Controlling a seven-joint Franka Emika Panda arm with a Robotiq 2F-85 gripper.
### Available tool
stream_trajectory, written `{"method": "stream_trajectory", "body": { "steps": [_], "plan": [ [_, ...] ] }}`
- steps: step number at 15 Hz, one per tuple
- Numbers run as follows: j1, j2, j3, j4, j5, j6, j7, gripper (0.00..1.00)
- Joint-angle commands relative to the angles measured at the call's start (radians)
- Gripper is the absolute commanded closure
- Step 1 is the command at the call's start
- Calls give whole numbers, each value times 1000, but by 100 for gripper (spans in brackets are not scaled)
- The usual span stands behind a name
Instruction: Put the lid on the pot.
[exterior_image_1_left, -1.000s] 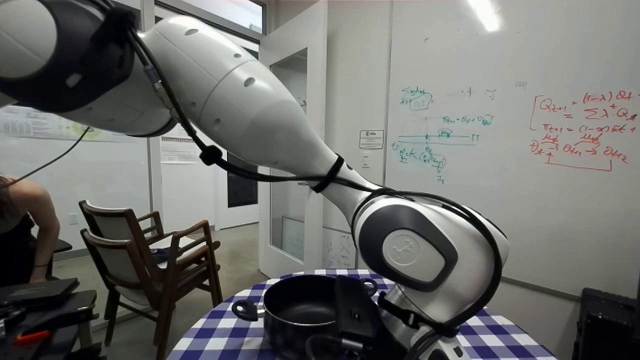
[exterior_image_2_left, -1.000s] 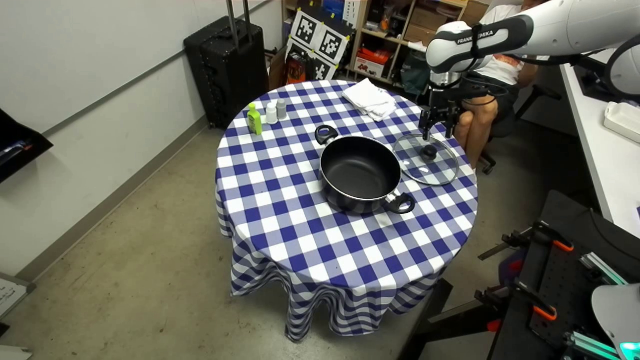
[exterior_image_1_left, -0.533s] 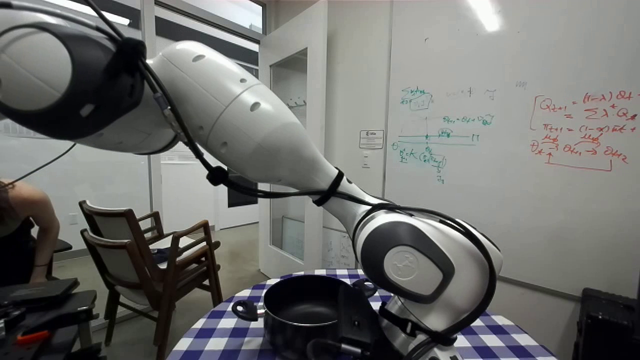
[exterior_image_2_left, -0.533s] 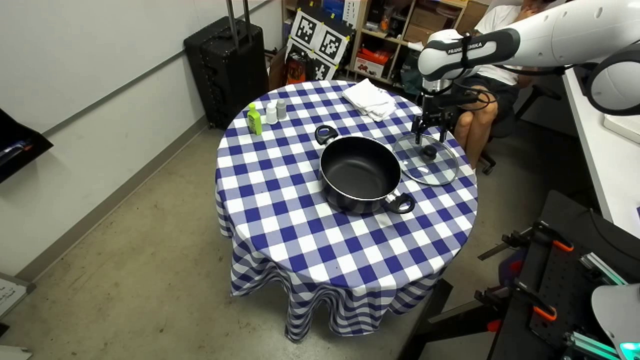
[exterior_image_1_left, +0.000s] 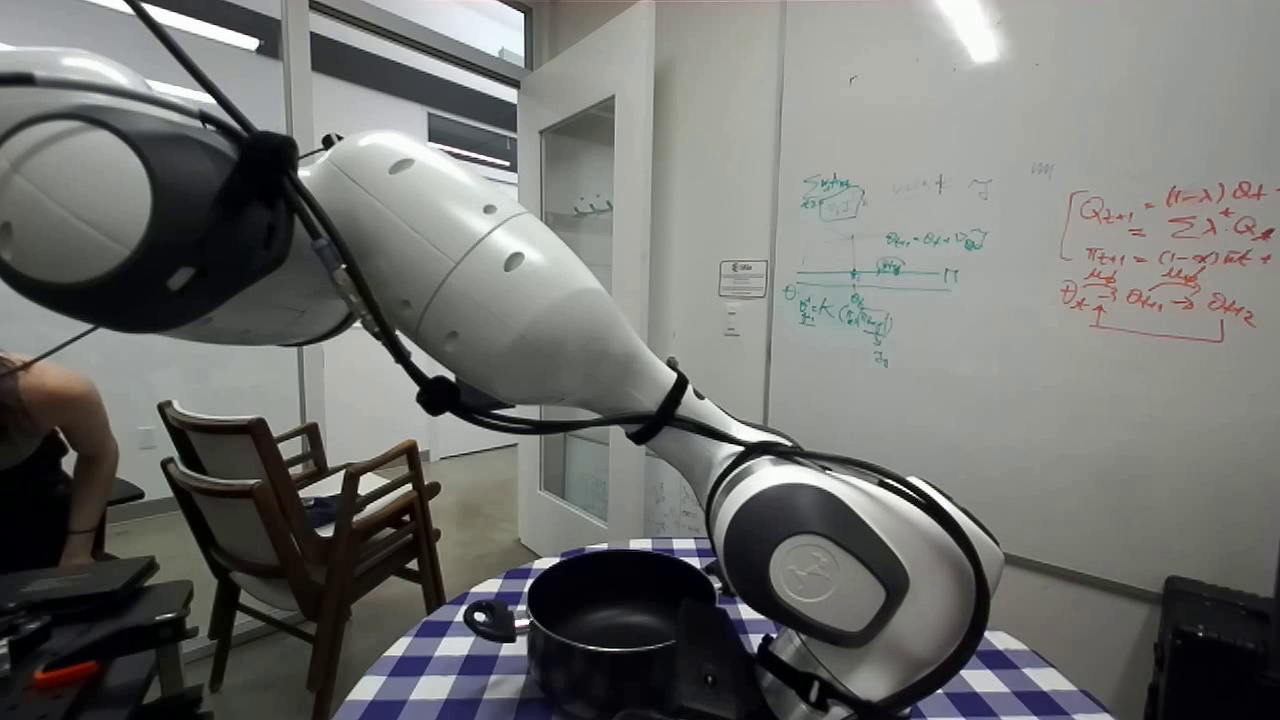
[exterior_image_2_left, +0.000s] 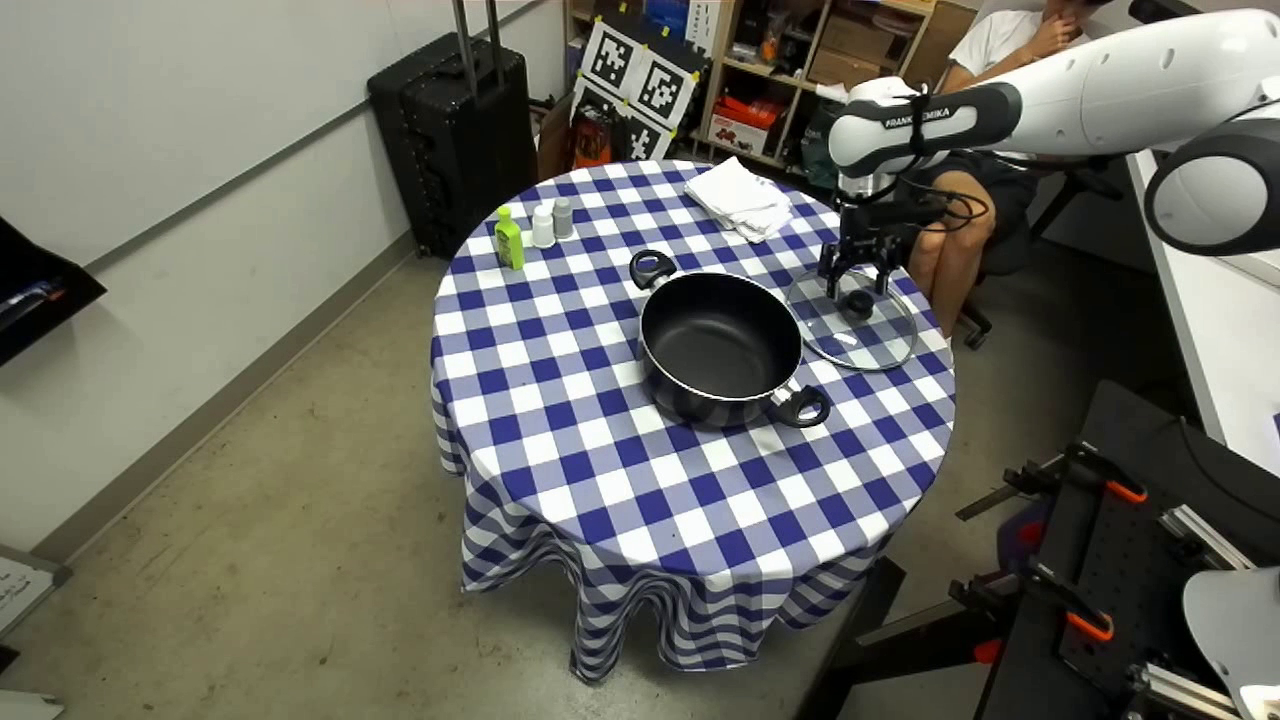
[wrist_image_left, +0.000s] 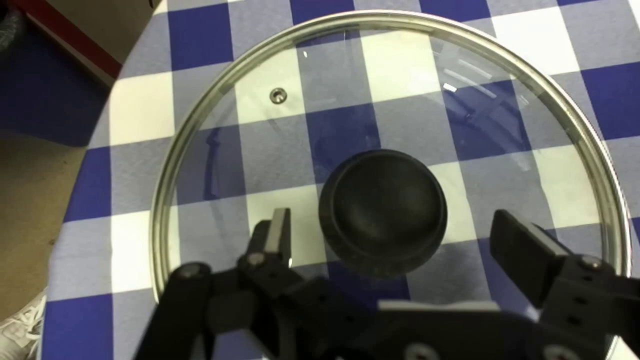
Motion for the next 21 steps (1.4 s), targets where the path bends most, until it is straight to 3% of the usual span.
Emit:
{"method": "stream_trajectory", "body": {
  "steps": [1,8,10,16,21],
  "plan": [
    [1,38,-9,74,-9,-71,16,0],
    [7,20,1,47,-7,-102,2,0],
    [7,21,5,49,-6,-109,1,26],
    [9,25,-1,56,-14,-117,3,72],
    [10,20,-2,48,-16,-117,-1,76]
  ]
}}
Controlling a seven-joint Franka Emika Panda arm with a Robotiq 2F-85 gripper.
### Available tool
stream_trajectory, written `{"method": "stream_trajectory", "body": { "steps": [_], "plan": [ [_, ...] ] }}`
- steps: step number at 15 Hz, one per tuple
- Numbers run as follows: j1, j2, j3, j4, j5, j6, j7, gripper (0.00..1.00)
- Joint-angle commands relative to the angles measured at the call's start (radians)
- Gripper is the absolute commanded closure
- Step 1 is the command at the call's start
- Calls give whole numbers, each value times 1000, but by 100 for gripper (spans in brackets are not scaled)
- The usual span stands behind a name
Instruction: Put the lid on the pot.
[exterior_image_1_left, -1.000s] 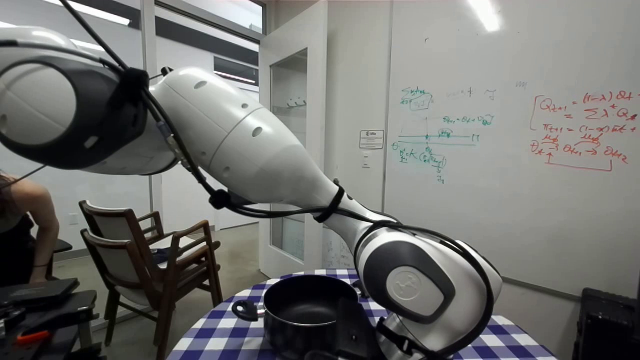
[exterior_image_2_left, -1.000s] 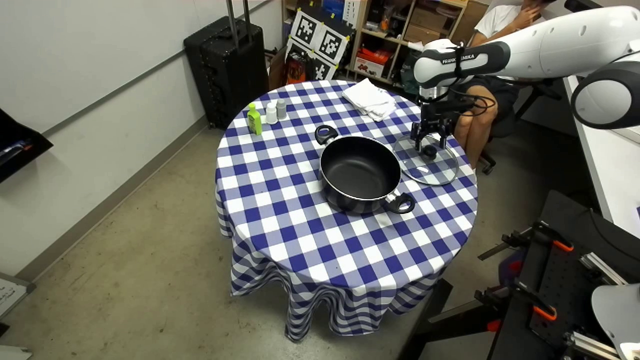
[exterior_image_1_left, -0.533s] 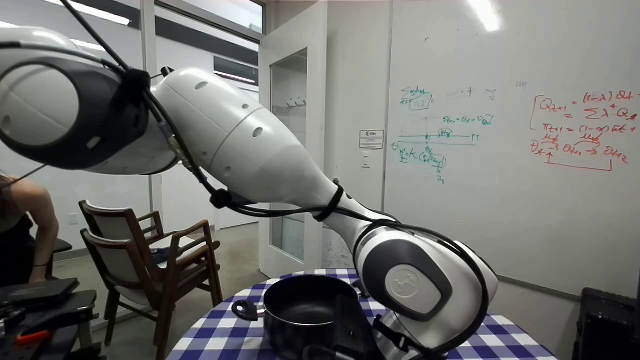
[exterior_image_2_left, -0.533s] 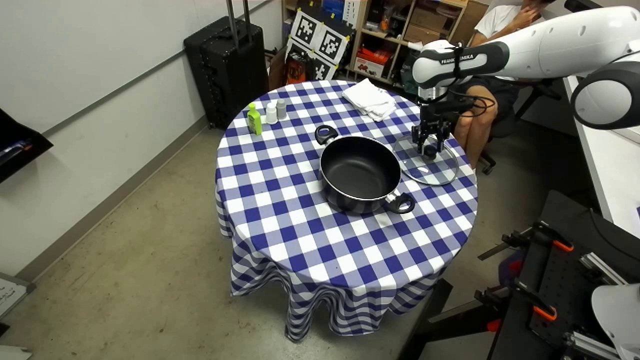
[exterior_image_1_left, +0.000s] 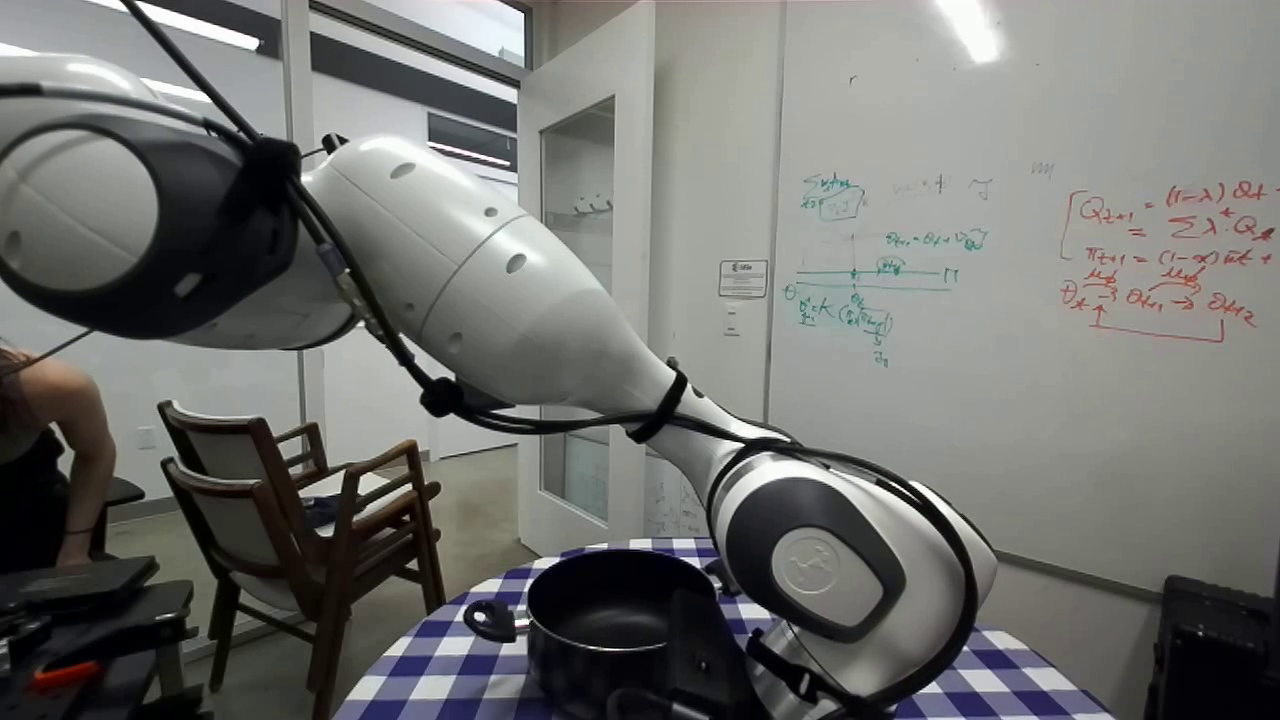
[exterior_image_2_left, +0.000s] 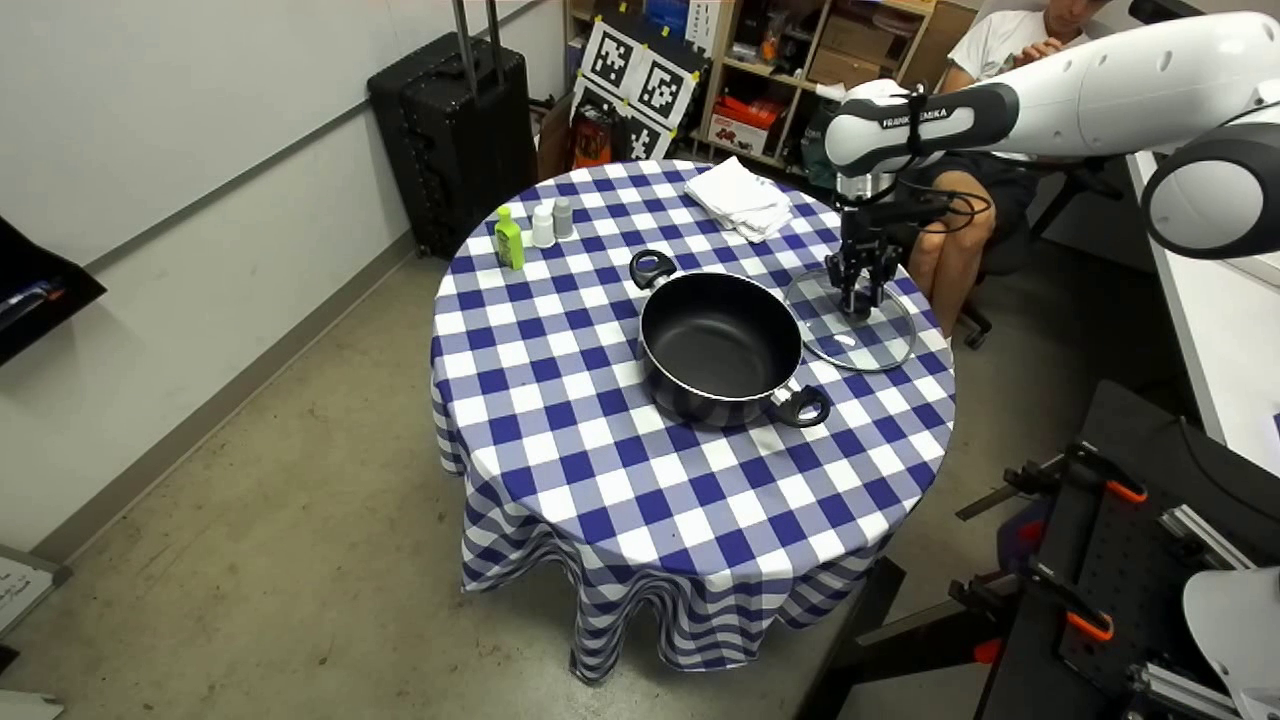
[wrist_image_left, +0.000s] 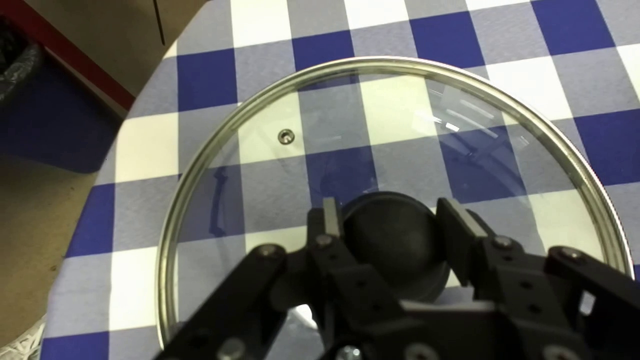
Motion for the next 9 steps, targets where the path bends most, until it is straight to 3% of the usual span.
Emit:
{"method": "stream_trajectory", "body": {
  "steps": [1,6,9],
  "plan": [
    [5,3,-3,19,-10,-29,-3,76],
    [-4,-101,-6,-81,3,-7,-3,76],
    [-5,-230,-20,-197,2,2,-3,76]
  ]
}}
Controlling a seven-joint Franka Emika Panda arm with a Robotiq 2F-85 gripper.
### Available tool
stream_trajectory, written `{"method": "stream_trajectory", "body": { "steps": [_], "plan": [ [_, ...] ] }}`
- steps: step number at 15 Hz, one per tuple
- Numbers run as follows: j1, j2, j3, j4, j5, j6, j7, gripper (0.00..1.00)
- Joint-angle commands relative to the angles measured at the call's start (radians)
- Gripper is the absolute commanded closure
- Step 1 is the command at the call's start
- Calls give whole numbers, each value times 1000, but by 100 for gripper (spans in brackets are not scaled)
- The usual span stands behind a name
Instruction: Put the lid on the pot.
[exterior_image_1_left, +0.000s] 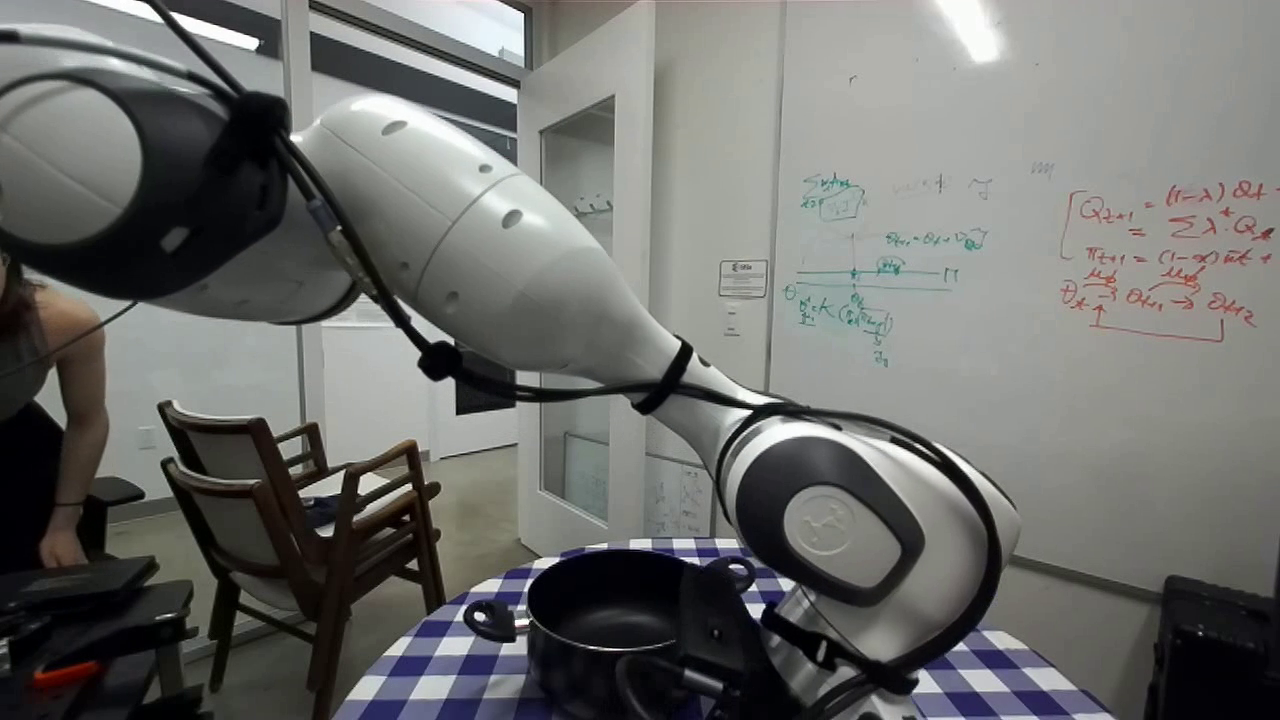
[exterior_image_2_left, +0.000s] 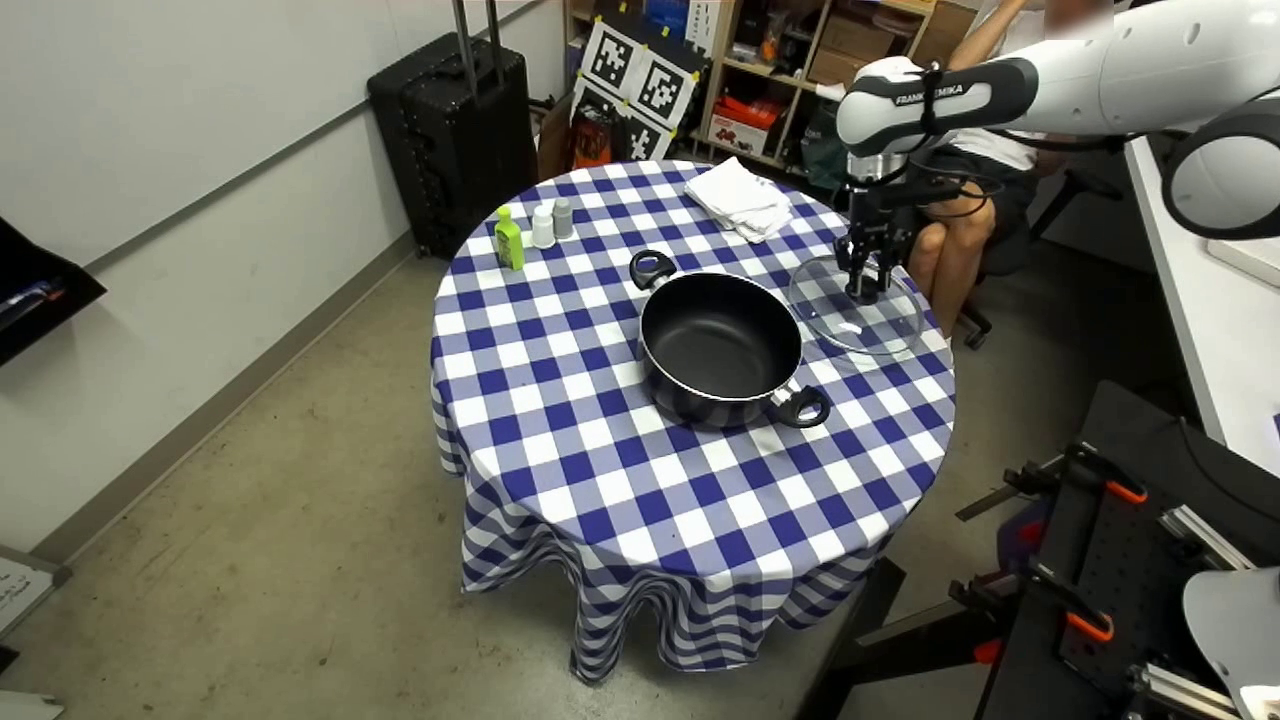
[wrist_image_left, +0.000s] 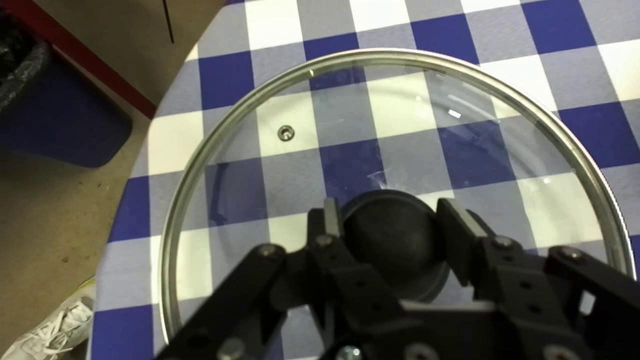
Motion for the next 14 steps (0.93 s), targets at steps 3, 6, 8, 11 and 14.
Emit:
{"method": "stream_trajectory", "body": {
  "steps": [3,6,8,11,14],
  "plan": [
    [18,-290,-13,-254,0,5,-15,76],
    [39,-409,24,-319,9,9,-66,76],
    [62,-471,53,-336,6,-4,-87,76],
    [132,-527,82,-310,1,-57,-109,76],
    [230,-542,106,-232,-34,-148,-107,76]
  ]
}}
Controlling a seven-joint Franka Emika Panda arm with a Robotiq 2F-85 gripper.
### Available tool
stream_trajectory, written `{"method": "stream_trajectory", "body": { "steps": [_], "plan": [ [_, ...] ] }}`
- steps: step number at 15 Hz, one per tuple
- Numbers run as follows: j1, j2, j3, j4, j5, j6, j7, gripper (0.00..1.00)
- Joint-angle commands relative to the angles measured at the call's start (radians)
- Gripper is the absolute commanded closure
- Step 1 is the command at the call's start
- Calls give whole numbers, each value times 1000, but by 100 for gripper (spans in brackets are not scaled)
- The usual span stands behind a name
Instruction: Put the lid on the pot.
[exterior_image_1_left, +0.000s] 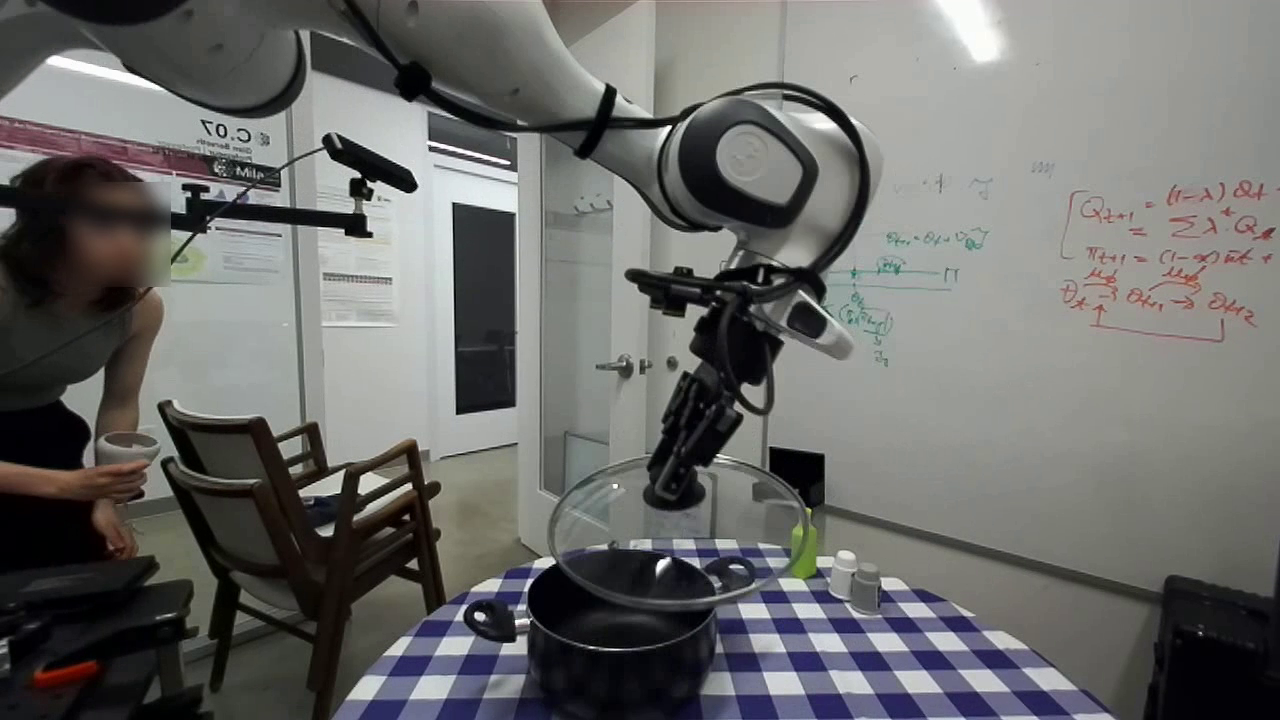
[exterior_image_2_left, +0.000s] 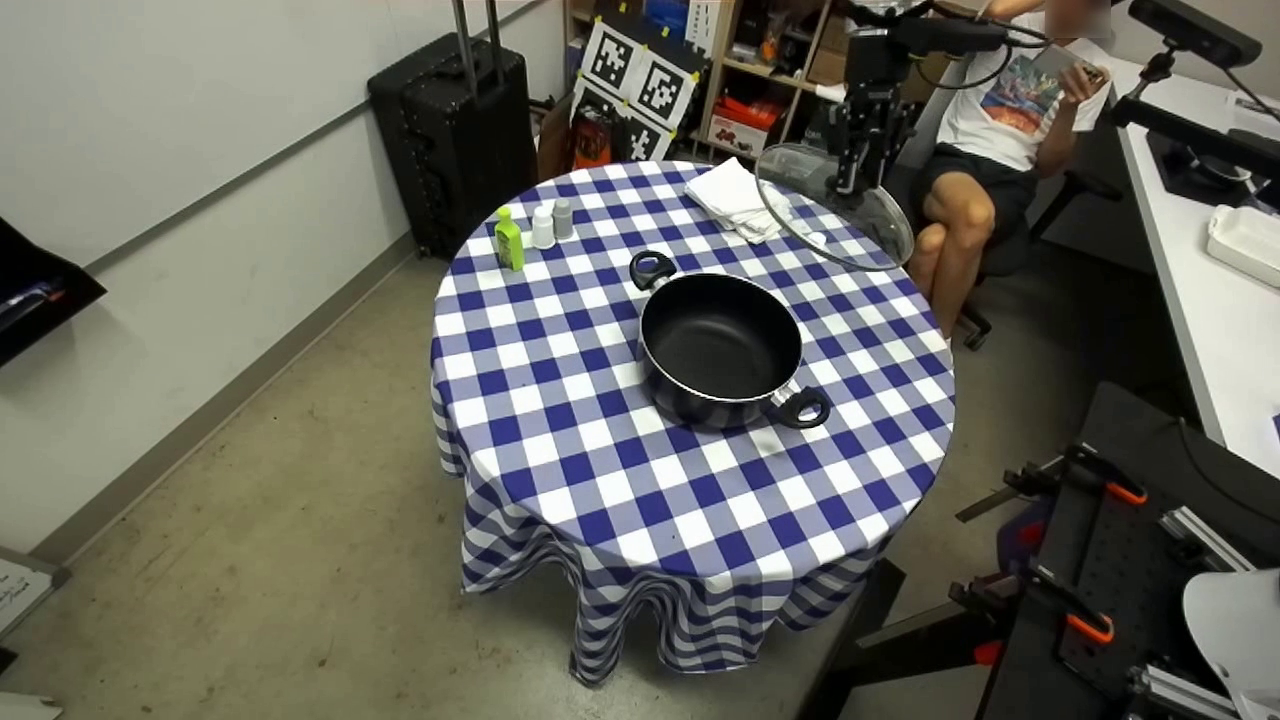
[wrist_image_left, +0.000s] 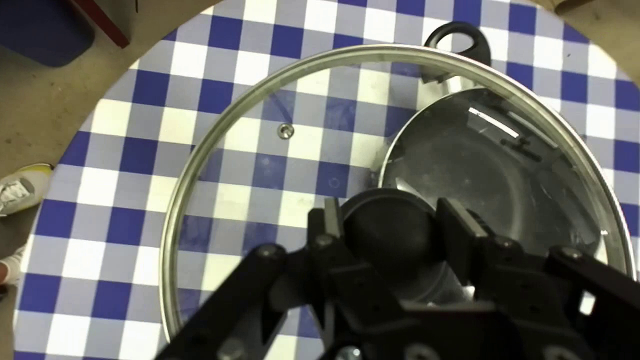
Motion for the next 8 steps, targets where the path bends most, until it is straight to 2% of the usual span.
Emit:
{"method": "stream_trajectory", "body": {
  "steps": [1,5,8],
  "plan": [
    [111,-42,19,65,-38,-120,-12,76],
    [207,7,54,174,-51,-193,-29,76],
    [253,64,60,233,-68,-217,-28,76]
  ]
}}
